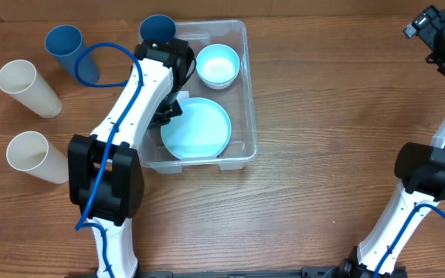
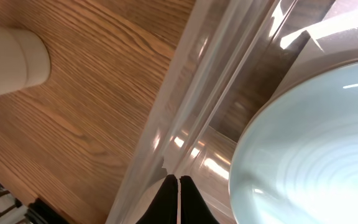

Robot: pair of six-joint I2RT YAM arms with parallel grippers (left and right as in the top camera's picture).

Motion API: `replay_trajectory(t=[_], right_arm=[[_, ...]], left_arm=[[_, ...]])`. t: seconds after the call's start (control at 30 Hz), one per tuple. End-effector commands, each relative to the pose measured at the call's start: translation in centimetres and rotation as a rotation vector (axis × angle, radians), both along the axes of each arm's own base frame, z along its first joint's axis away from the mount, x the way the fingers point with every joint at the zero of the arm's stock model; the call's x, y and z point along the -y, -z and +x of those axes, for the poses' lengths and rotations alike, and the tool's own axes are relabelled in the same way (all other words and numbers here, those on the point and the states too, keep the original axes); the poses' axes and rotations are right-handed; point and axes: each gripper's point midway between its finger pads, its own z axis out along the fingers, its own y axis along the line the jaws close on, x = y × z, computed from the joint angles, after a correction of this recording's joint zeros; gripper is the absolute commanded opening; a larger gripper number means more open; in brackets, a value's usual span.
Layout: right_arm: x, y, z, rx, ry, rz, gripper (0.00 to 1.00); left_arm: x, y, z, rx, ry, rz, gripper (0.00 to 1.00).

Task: Pack container
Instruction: 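Move the left gripper back to the second blue cup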

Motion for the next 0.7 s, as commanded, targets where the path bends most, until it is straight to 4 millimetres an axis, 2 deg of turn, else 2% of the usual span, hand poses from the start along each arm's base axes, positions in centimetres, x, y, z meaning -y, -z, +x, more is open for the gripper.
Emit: replay_trajectory(t=[0.0,0.1,0.2,0.3,0.37,0.4,0.43,0.53,0.57,0.6,0.63,0.67], right_arm=[[-0.2,-2.5,-0.4,0.062,-0.002,-0.022,1.0],[-0.2,-2.5,-0.4,0.062,-0.002,-0.022,1.0],[-0.2,-2.5,-0.4,0.062,-0.002,-0.023,1.0],[-0.2,-2.5,-0.4,0.062,-0.001,-0.023,1.0],[-0.2,-2.5,-0.4,0.062,-0.002,-0.023,1.0],[-0.2,-2.5,-0.4,0.062,-0.002,-0.023,1.0],[-0.2,-2.5,-0.4,0.062,-0.002,-0.022,1.0],[-0.2,-2.5,-0.4,0.062,-0.002,-0.023,1.0],[-0.2,-2.5,-0.4,0.062,-0.002,-0.023,1.0],[-0.2,-2.5,-0.4,0.062,-0.002,-0.023,1.0],[-0.2,-2.5,-0.4,0.062,-0.002,-0.023,1.0],[-0.2,-2.5,-0.4,0.062,-0.002,-0.023,1.0]], left_arm=[[-2.4,-0.3,0.3,-0.013,0.031,0.064,0.04],[-2.0,-0.1,0.7,-0.002,0.049,0.045,0.04],[0.4,-0.3,2.4,0.026,0.167,-0.063,0.04],[3.3,-4.0,5.4,0.139,0.323,-0.109,0.04],[6.2,-7.7,7.2,0.239,0.45,-0.169,0.06],[7.3,-10.0,7.8,0.299,0.487,-0.194,0.11],[7.5,-12.4,8.3,0.358,0.492,-0.2,0.18],[6.9,-17.4,8.8,0.473,0.507,-0.201,0.62],[5.7,-19.7,8.9,0.524,0.514,-0.174,0.74],[4.3,-21.1,9.0,0.558,0.49,-0.141,0.87],[3.1,-21.9,9.1,0.578,0.467,-0.114,0.95],[0.0,-23.2,9.5,0.614,0.403,-0.05,1.0]])
